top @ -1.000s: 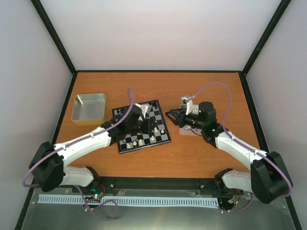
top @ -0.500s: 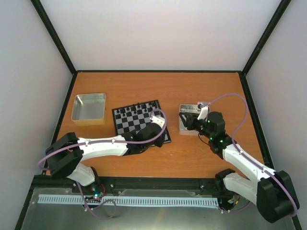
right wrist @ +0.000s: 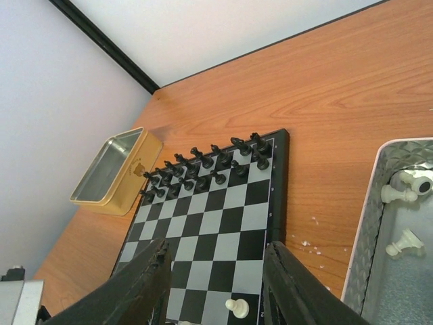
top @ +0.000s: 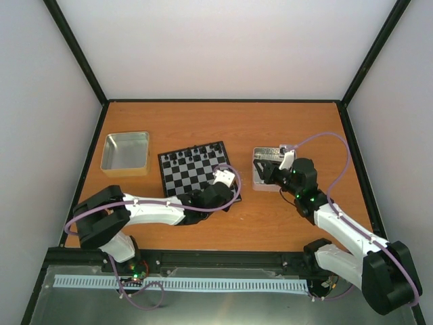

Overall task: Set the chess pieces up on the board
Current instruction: Place the chess piece on the chessboard, then pick up the chess piece from the storage box.

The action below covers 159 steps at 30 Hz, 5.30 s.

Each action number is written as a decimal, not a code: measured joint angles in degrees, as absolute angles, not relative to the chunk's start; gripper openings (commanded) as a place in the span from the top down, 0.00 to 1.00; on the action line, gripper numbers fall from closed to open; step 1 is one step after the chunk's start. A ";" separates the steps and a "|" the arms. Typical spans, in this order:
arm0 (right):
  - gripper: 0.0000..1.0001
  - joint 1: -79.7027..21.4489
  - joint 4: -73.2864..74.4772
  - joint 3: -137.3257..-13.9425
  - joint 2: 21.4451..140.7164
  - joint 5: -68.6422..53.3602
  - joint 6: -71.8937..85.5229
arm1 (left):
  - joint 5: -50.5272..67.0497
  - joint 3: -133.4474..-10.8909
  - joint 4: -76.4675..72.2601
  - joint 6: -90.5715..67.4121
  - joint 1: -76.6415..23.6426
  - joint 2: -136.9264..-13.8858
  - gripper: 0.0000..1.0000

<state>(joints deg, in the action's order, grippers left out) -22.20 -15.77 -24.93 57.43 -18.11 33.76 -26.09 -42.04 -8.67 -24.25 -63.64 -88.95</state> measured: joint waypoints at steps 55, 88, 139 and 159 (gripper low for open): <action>0.60 -22.20 -13.21 -25.91 59.02 -18.35 34.50 | -27.83 -45.15 -3.33 -25.82 -62.52 -89.54 0.61; 0.62 -19.18 18.83 -54.57 97.14 -7.88 30.15 | -11.70 -40.62 8.69 -31.88 -42.09 -53.19 0.32; 0.82 -22.87 21.50 -60.03 97.32 3.18 33.63 | -1.37 -36.84 3.70 -32.88 -41.98 -56.64 0.20; 0.81 -30.70 -3.77 -41.47 79.18 -24.45 66.11 | 15.03 -35.22 -12.97 -42.57 -41.95 -68.18 0.30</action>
